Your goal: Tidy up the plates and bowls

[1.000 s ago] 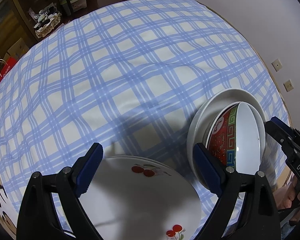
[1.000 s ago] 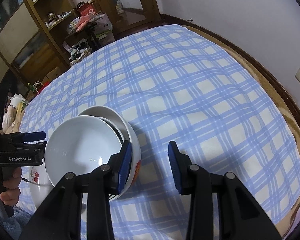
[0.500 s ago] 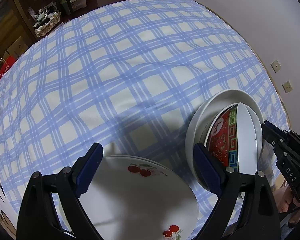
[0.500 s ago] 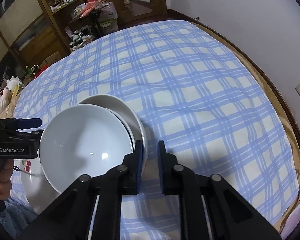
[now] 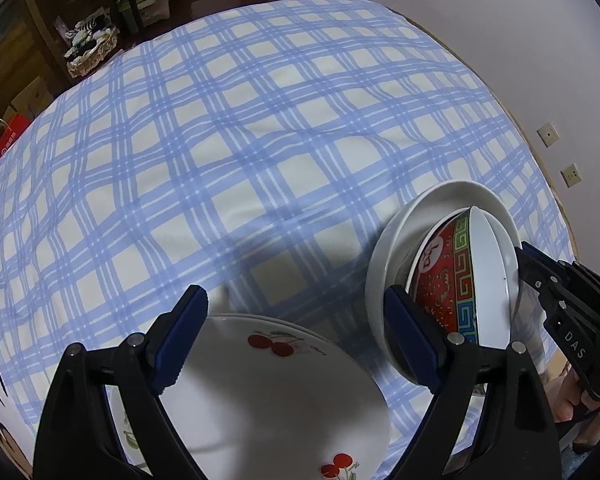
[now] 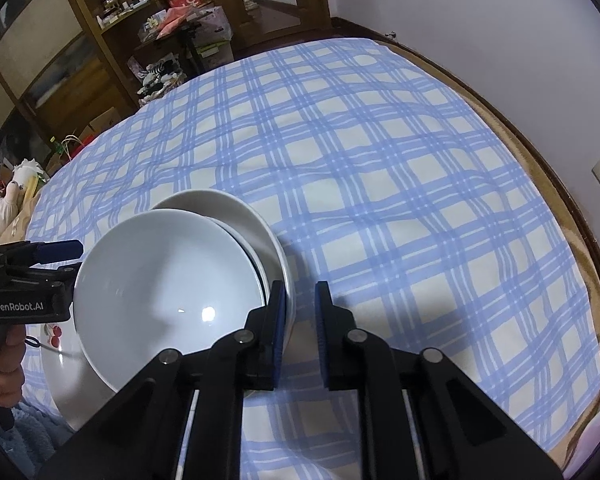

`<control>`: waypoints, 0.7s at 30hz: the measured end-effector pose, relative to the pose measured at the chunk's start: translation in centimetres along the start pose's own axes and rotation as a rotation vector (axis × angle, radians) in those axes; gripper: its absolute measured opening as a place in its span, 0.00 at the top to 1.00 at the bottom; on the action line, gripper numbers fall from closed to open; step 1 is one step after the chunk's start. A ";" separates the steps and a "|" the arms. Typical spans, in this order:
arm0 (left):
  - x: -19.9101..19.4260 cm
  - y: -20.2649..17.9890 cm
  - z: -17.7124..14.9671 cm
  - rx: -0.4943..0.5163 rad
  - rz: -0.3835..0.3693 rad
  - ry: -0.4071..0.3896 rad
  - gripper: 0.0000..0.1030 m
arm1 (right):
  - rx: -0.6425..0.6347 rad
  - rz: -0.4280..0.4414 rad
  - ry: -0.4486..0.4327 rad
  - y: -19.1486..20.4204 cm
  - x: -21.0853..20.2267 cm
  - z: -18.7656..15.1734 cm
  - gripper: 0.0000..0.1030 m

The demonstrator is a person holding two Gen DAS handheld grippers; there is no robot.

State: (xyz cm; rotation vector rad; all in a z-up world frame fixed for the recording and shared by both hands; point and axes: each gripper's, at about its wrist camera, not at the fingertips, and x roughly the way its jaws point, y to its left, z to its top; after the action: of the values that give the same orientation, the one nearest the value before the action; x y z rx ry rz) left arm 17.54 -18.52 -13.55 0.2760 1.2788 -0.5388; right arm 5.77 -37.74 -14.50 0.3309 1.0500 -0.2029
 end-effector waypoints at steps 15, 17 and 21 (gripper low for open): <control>0.5 -0.1 -0.2 -0.043 -0.132 0.014 0.52 | 0.019 0.019 0.000 -0.4 0.2 0.0 0.85; 1.0 0.0 -0.3 -0.080 -0.181 0.031 0.64 | 0.017 0.021 0.000 -0.4 0.3 0.0 0.85; 1.3 -0.5 -0.5 -0.085 -0.217 0.043 0.82 | 0.006 0.035 0.007 0.1 0.4 -0.2 0.90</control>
State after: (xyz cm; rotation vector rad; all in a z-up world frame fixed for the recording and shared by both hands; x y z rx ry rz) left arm 17.07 -18.97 -14.86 0.0784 1.3781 -0.6644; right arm 5.81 -37.62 -14.89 0.3550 1.0504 -0.1733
